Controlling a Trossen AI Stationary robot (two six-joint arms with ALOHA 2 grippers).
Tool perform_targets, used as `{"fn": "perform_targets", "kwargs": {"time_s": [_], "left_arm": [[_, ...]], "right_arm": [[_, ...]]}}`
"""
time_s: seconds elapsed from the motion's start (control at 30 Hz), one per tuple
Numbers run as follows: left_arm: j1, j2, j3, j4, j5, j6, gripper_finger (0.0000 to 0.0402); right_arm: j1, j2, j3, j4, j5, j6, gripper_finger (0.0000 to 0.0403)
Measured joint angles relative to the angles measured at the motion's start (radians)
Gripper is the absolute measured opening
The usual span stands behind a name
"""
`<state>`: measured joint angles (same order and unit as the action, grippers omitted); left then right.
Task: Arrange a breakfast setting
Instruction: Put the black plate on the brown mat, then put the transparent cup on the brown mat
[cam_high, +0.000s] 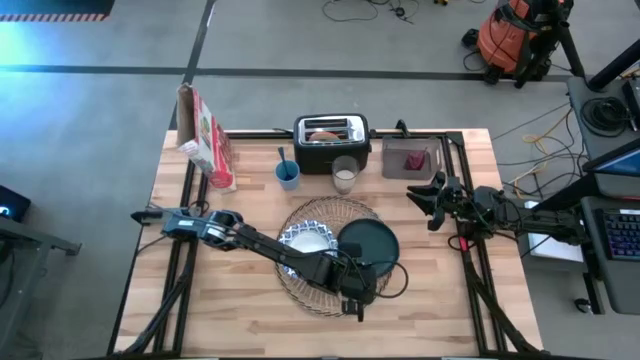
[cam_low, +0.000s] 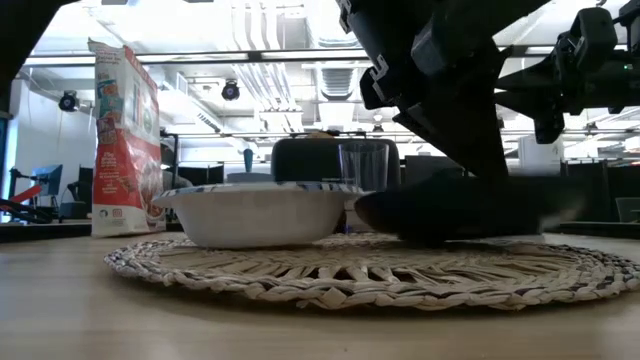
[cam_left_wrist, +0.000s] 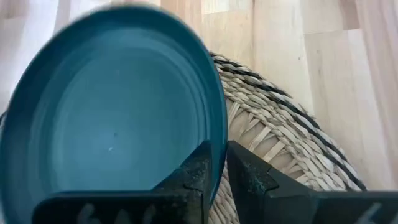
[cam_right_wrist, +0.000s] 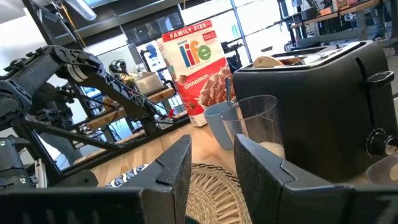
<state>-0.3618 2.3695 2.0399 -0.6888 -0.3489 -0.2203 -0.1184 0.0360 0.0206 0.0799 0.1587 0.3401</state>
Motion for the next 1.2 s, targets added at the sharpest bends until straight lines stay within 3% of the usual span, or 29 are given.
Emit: {"fn": "perform_targets", "kwargs": {"time_s": [0.43, 0.67, 0.87, 1.03, 1.2], "left_arm": [[-0.013, -0.001, 0.056, -0.015, 0.0, 0.0, 0.0051], [-0.036, -0.01, 0.209, -0.251, -0.032, 0.099, 0.0051], [-0.037, -0.063, 0.273, -0.454, -0.057, 0.097, 0.0054], [-0.04, -0.141, 0.188, -0.534, -0.062, 0.049, 0.0062], [-0.043, -0.292, -0.047, -0.472, -0.088, -0.001, 0.007]], "right_arm": [[0.0, 0.0, 0.0, 0.0, 0.0, 0.0, 0.0112], [0.0, 0.0, 0.0, 0.0, 0.0, 0.0, 0.0112], [0.0, 0.0, 0.0, 0.0, 0.0, 0.0, 0.0112], [0.0, 0.0, 0.0, 0.0, 0.0, 0.0, 0.0112], [0.0, 0.0, 0.0, 0.0, 0.0, 0.0, 0.0112]]}}
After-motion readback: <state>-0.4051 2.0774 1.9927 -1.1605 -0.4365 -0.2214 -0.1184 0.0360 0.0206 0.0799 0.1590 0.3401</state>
